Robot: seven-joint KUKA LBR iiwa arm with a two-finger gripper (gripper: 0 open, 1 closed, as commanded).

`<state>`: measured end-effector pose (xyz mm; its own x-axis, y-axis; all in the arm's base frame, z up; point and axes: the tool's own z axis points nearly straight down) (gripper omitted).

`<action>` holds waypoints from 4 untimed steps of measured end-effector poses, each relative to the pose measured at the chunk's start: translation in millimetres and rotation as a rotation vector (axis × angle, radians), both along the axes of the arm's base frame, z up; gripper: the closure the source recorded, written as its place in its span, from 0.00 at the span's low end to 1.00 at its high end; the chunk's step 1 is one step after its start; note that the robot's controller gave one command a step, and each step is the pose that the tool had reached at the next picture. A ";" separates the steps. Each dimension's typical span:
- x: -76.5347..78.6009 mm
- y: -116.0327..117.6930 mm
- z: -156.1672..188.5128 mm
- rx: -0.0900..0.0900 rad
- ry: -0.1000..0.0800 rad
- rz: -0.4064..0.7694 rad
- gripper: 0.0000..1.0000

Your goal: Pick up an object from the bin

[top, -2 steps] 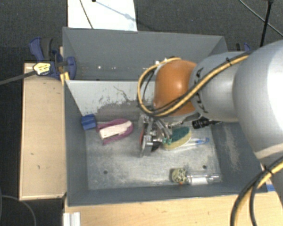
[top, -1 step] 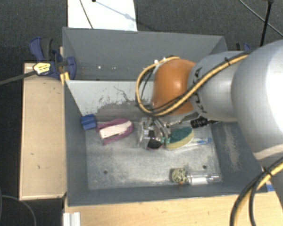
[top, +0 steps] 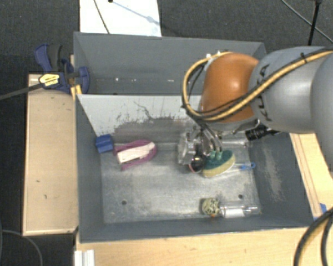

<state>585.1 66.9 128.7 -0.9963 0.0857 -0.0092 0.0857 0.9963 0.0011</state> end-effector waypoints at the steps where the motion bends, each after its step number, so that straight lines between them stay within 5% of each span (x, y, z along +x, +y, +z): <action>1: -39.4 3.8 67.8 0.002 0.001 -0.002 1.00; 2: -19.3 15.9 65.2 -0.005 0.001 0.823 1.00; 3: -24.6 -1.6 28.7 -0.003 0.009 0.695 1.00; 4: -55.0 -2.4 -2.6 -0.001 0.010 0.502 1.00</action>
Offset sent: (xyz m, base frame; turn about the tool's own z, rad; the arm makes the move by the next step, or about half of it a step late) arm -0.0403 0.0032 0.0630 0.0035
